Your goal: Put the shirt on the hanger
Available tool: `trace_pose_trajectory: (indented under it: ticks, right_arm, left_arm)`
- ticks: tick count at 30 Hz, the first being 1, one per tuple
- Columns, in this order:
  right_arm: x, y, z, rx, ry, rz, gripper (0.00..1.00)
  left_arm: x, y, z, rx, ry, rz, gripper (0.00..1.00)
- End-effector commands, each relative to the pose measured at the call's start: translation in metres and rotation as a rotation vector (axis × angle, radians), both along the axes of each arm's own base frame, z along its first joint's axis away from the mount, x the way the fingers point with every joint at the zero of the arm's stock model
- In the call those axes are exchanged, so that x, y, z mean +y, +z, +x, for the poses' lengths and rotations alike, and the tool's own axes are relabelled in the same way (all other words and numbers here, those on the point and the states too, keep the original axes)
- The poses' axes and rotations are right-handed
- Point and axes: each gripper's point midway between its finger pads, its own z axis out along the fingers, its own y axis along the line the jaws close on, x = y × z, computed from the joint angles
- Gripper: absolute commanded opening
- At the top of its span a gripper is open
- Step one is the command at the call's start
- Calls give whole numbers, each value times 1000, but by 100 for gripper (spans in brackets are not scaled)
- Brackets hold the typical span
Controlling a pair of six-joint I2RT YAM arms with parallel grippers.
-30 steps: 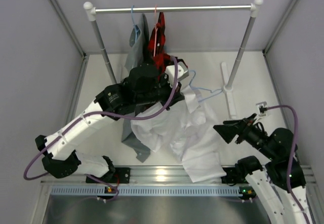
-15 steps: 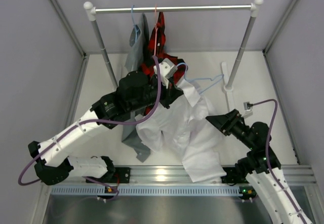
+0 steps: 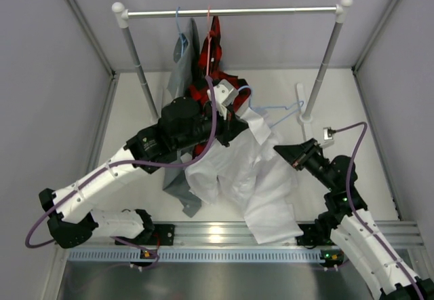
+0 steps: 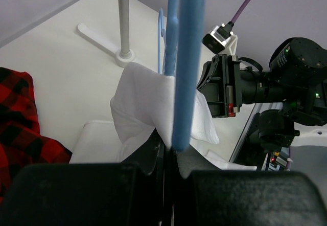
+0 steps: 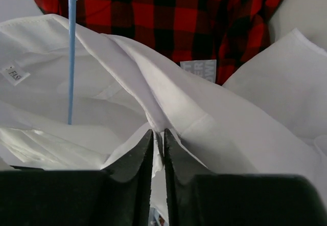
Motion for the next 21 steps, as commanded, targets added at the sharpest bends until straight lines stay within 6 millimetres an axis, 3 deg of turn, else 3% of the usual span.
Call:
trace_pose_trajectory:
  ticks: [1, 4, 9, 11, 13, 14, 20, 21]
  right_arm:
    - [4, 27, 1, -107, 5, 43, 9]
    - [0, 25, 4, -99, -22, 4, 0]
    - [-6, 22, 11, -96, -67, -85, 0]
    - [-9, 28, 17, -104, -86, -119, 0]
    - [-12, 22, 21, -86, -93, -191, 0]
    - [-14, 34, 23, -109, -98, -205, 0]
    - [-27, 45, 36, -90, -98, -341, 0]
    - [-28, 58, 37, -121, -87, -355, 0]
  left_arm:
    - [3, 40, -2, -69, 7, -127, 0]
    - [8, 43, -1, -79, 23, -130, 0]
    - [20, 49, -5, -89, 38, -147, 0]
    - [22, 46, -8, -87, 32, -133, 0]
    - [28, 38, -12, -80, 24, -96, 0]
    - [30, 33, -15, -73, 19, -80, 0]
    - [53, 18, -31, -76, 4, -31, 0]
    - [55, 15, -34, -72, -2, -26, 0]
